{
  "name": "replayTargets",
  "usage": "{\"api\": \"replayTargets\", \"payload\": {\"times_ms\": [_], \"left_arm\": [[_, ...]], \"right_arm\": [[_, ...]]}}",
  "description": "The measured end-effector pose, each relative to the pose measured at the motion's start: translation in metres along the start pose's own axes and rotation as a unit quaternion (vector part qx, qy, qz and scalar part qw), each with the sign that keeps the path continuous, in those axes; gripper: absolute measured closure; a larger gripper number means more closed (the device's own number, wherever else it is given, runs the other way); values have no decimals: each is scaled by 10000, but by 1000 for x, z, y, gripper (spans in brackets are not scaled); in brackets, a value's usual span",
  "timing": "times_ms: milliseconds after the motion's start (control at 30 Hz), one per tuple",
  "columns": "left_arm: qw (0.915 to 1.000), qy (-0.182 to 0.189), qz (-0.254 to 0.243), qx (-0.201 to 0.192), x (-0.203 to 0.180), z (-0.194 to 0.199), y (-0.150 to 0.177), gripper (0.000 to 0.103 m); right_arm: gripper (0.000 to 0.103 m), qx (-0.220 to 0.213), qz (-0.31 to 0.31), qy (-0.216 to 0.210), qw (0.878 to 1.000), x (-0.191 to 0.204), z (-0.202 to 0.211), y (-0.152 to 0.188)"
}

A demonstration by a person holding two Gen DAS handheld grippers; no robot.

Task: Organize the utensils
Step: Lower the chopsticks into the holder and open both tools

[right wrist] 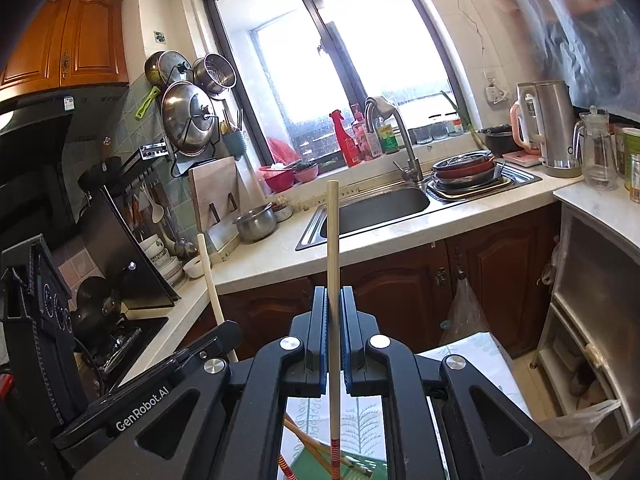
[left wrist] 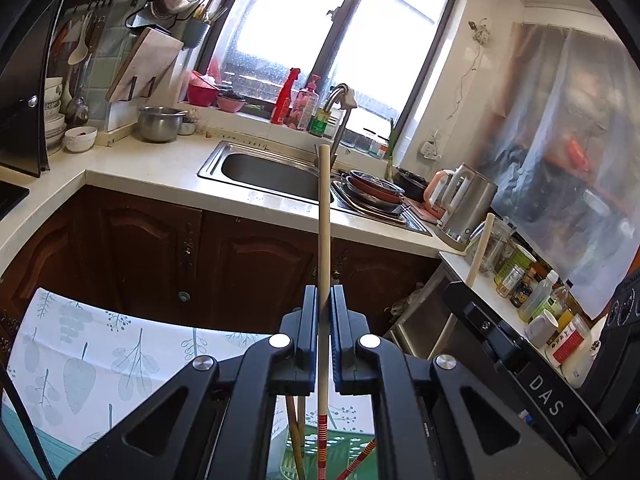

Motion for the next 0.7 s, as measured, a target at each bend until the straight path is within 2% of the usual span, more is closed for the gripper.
{"api": "replayTargets", "payload": {"times_ms": [267,367,533,700], "left_arm": [[9999,-46,136,47,4,-5,0,100],[9999,-104,4,102,6,-7,9,100],[9989,-116,-440,-63,1,4,24,99],[9990,-50,-445,-12,0,9,27,99]], "right_arm": [[97,28,108,-11,9999,6,-9,7],[97,59,162,-35,9998,9,-11,14],[97,31,380,38,9993,13,-14,24],[97,-24,440,146,9989,14,-16,28]]}}
Point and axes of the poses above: each gripper's, at about its wrist camera, not at the fingertips, and z roughly against the way its jaws point, x to its left, y to its underside, the point moved 6 cm from there along -z, roughly the way its jaws point, and after that the axes turned 14 degrees about z, right-handed, at the moved point
